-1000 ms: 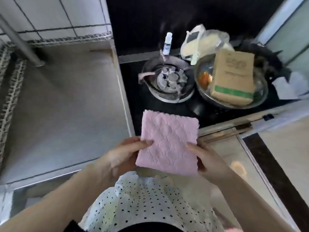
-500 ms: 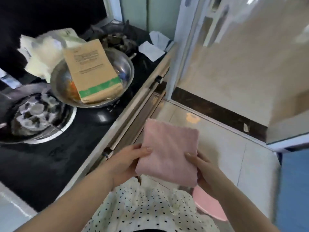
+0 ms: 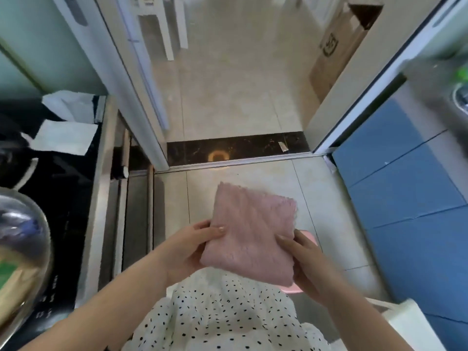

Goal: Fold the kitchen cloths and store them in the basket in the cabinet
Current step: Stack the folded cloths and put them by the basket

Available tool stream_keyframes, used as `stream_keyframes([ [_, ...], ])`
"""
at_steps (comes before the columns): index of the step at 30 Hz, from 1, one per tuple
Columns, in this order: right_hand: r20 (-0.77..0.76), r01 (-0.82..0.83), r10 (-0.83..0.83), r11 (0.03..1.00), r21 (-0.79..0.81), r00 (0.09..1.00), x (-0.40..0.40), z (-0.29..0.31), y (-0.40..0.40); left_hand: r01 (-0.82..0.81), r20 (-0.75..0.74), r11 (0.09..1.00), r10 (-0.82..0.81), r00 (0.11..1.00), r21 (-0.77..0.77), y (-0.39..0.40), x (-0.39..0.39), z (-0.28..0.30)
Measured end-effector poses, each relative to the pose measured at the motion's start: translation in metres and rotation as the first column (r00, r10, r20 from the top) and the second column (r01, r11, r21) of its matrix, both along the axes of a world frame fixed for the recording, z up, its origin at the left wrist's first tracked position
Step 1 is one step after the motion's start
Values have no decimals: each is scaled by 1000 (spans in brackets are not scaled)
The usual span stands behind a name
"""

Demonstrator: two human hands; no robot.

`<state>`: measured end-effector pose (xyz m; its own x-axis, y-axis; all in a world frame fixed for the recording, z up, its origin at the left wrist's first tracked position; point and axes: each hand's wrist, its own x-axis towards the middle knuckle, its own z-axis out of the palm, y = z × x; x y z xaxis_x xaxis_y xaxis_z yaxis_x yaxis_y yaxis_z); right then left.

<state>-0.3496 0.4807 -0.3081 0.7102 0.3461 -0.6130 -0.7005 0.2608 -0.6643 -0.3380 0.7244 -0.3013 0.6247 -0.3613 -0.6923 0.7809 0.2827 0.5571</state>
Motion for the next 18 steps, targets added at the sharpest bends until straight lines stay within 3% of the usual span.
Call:
stream_keyframes([
  [9, 93, 242, -237, 970, -39, 967, 86, -4, -37, 269, 8, 963, -270, 963, 24, -53, 153, -5],
  [13, 83, 342, -335, 935, -97, 939, 138, -8, -67, 416, 35, 907, -419, 908, 56, -95, 232, -5],
  [18, 53, 471, -469, 880, -52, 882, 194, 6, -104, 528, 35, 849, -529, 848, 33, -147, 315, 7],
])
